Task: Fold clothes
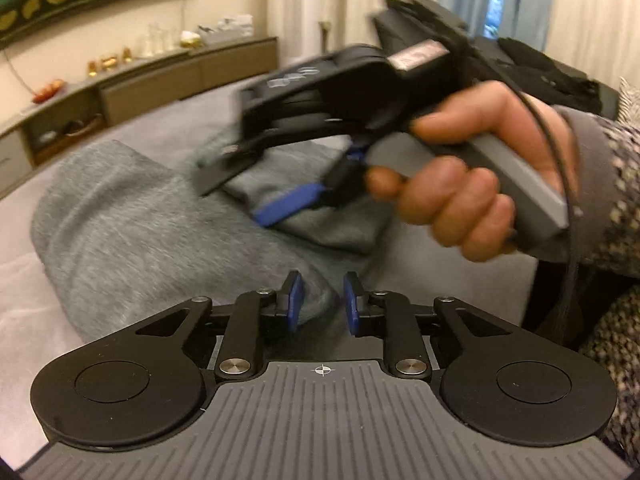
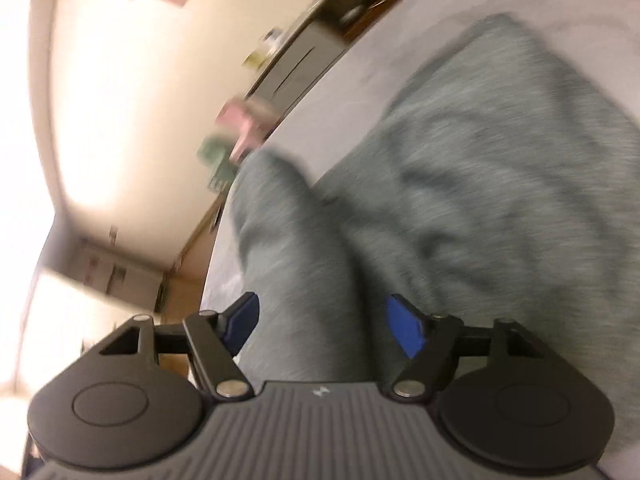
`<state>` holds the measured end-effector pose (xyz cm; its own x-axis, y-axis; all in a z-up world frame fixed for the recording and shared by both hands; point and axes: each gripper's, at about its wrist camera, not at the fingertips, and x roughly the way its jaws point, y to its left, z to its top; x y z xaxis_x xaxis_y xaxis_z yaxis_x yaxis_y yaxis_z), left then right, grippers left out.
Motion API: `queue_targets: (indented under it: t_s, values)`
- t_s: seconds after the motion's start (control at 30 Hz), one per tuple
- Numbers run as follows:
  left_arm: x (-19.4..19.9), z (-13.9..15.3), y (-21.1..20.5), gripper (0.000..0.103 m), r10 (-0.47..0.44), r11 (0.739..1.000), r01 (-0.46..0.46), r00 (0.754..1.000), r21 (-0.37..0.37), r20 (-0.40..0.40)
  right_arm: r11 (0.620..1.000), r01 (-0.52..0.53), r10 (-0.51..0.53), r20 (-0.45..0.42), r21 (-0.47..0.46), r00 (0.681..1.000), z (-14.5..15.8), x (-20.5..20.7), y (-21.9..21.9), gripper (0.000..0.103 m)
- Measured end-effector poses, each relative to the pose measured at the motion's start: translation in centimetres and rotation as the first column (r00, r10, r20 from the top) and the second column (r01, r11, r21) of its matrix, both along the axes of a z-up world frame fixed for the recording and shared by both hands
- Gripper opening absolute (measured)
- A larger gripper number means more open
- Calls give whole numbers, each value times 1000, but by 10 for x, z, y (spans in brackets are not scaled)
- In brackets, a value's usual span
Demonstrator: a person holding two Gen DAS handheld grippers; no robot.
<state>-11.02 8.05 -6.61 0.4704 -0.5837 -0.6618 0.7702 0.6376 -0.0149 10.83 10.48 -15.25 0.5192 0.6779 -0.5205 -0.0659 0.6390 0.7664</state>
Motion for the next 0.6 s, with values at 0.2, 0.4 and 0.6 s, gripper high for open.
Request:
queue_targets:
  t_s: [0.2, 0.4, 0.6]
  values:
    - [6, 20, 48, 18, 107, 990, -105, 994, -96, 25, 977, 52, -46, 36, -207, 998, 7, -16, 10, 13]
    - [59, 10, 118, 29, 403, 839, -455, 888, -298, -222, 946, 36, -28, 28, -321, 999, 6, -31, 14, 22]
    - [56, -29, 94, 38, 429, 811, -523, 836, -263, -341, 932, -17, 28, 24, -363, 999, 12, -43, 18, 18]
